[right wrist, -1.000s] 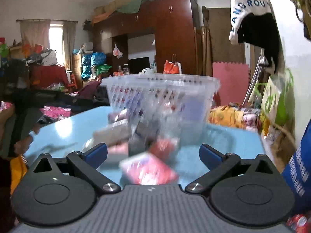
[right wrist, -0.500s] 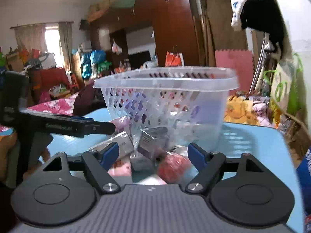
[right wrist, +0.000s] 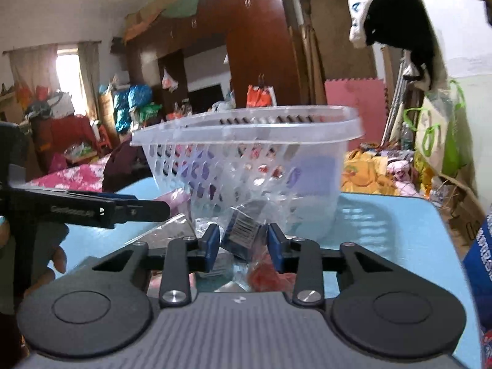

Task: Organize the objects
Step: 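Grasp the small barcoded packet with the right tool while the left tool grasps the pink box, then lift the packet and pink box over the basket and release both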

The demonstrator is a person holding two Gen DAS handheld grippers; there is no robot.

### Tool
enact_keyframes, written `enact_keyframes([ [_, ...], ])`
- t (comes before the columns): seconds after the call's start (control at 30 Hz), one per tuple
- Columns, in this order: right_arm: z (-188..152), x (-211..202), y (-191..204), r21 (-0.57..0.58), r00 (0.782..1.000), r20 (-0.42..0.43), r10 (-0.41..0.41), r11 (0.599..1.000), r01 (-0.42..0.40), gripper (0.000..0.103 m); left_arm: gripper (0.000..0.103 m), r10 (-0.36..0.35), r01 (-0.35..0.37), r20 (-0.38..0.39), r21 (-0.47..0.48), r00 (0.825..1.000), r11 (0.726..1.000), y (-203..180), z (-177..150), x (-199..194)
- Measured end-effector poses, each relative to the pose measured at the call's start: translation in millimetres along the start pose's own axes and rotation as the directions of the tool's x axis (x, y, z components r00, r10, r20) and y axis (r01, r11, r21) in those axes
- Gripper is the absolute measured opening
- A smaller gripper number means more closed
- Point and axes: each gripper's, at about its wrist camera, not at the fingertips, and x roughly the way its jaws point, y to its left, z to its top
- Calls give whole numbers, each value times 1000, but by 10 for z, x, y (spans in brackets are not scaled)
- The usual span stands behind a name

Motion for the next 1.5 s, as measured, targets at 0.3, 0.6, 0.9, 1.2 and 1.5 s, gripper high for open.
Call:
enact_keyframes([
  [0.3,-41,-107,94,-42,999,46,-10,999,12,37,89,80,-81,-43,-33,996,996,28,0,149],
  [0.6,-116,-186,216,-87,994,108,-19,996,29,37,41,50,-50,11,32,999,998,-61,-64,16],
  [0.9,-120,-238,291,-138,987,157,-19,990,41,37,41,-47,53,74,-73,996,996,125,-104,-125],
  [1.2,-121,-247,236,-105,987,162,-14,994,32,36,41,-77,79,100,-20,992,997,47,-126,-153],
  [1.5,-65,-366,260,-107,980,200,-7,994,29,35,41,-92,101,152,-55,984,993,118,-124,-247],
])
